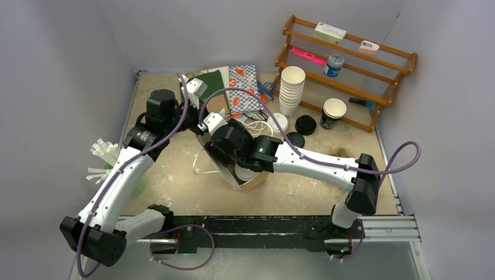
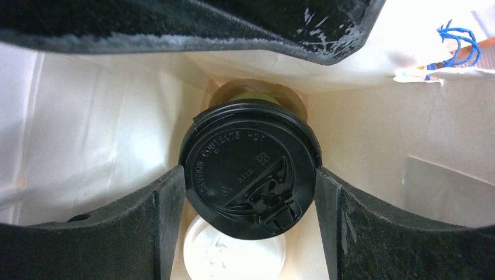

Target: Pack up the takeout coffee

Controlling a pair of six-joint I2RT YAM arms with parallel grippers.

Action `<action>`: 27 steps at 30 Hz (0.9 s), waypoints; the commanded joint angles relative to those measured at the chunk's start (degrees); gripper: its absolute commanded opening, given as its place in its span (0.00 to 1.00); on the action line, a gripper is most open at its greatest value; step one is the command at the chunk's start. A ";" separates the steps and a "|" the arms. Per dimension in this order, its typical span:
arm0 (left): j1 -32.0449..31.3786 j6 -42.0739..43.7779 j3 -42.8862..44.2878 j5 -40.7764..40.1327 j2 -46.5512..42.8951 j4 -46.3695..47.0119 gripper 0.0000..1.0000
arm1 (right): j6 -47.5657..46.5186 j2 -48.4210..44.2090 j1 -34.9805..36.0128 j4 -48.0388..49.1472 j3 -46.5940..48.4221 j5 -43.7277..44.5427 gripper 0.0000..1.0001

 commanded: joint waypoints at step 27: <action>-0.47 -0.44 -0.45 -0.63 2.00 5.36 0.00 | -1.02 5.84 -4.49 0.66 -2.04 -1.68 0.46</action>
